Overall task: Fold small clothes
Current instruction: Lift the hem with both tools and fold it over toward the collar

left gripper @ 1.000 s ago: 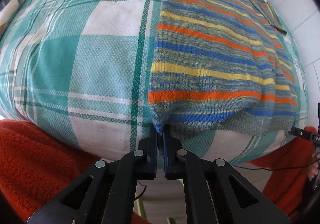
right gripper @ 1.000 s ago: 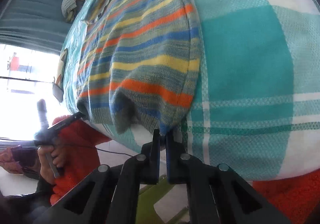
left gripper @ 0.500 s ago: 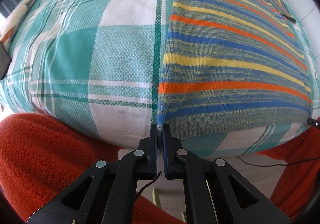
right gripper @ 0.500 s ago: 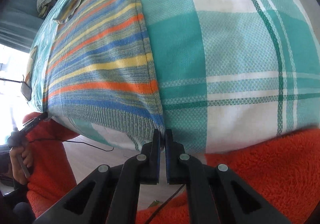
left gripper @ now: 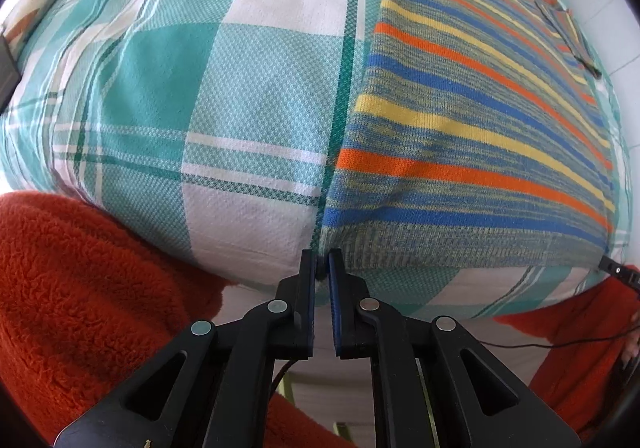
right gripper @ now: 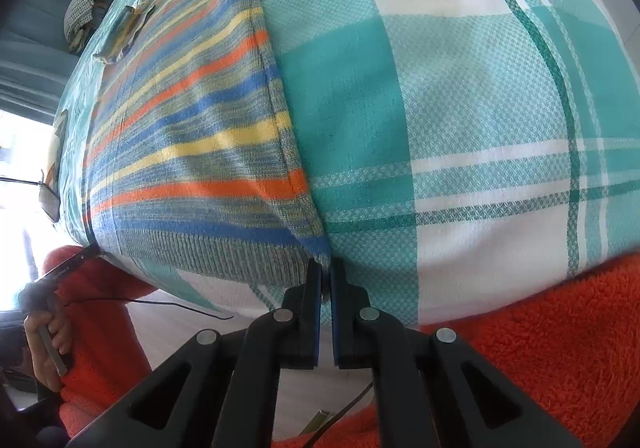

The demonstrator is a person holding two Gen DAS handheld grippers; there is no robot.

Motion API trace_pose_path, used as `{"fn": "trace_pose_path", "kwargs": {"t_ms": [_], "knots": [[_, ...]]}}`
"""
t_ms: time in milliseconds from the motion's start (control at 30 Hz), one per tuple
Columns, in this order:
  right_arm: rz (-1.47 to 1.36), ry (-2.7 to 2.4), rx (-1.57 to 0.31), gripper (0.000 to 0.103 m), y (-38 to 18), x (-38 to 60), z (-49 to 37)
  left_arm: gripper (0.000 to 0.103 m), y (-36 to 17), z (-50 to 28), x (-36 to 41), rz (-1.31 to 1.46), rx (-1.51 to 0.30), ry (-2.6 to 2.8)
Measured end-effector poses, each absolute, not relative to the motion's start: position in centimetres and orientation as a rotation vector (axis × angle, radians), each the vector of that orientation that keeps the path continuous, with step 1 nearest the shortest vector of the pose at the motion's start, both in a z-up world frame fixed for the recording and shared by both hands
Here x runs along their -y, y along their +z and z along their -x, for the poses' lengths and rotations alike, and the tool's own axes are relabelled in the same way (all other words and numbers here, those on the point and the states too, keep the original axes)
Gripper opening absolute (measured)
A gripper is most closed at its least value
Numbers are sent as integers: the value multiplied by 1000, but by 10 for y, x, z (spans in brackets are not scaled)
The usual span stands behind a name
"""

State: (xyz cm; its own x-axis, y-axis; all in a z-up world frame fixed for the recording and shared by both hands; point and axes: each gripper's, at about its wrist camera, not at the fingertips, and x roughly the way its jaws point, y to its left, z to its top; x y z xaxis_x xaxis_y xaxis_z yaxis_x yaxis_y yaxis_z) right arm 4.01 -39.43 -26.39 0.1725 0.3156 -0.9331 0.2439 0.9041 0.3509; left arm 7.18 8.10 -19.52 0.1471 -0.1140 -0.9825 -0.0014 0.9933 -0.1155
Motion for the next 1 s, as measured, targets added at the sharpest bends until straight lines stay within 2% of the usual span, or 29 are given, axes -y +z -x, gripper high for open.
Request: {"fn": "trace_pose_path", "kwargs": {"t_ms": [33, 67, 100, 133, 167, 300, 333, 367, 400, 433, 467, 500, 533, 767, 1000], "knots": [[-488, 59, -1402, 10, -261, 395, -39, 16, -192, -68, -88, 140, -1417, -81], [-496, 60, -1392, 15, -256, 397, -37, 30, -188, -65, -95, 184, -1406, -79], [-503, 56, -1384, 34, -251, 398, -35, 39, -184, -62, -100, 228, -1392, -78], [-508, 53, -1372, 51, -245, 400, -32, 54, -181, -60, -104, 266, -1377, -82], [-515, 54, -1353, 55, -238, 401, -28, 57, -180, -60, -104, 291, -1365, -97], [-546, 105, -1303, 56, -225, 402, -24, 61, -188, -84, -79, 179, -1360, -115], [-544, 121, -1300, 56, -226, 401, -27, 60, -192, -93, -74, 147, -1369, -121], [-531, 125, -1302, 56, -229, 398, -31, 50, -198, -101, -67, 130, -1386, -125], [-516, 128, -1306, 56, -234, 395, -36, 35, -205, -109, -59, 126, -1401, -137], [-507, 138, -1311, 56, -241, 392, -41, 4, -209, -115, -53, 118, -1415, -150], [-505, 142, -1325, 54, -248, 390, -45, 4, -210, -118, -48, 91, -1410, -148], [-497, 129, -1347, 32, -254, 388, -48, 4, -209, -117, -42, 51, -1398, -146], [-471, 110, -1365, 5, -257, 385, -50, 3, -207, -115, -36, 14, -1385, -148], [-377, 93, -1454, 3, -253, 378, -36, 2, -206, -104, -33, -47, -1380, -134], [-445, 47, -1471, 3, -273, 388, -45, 2, -218, -109, -26, -87, -1398, -114]]}}
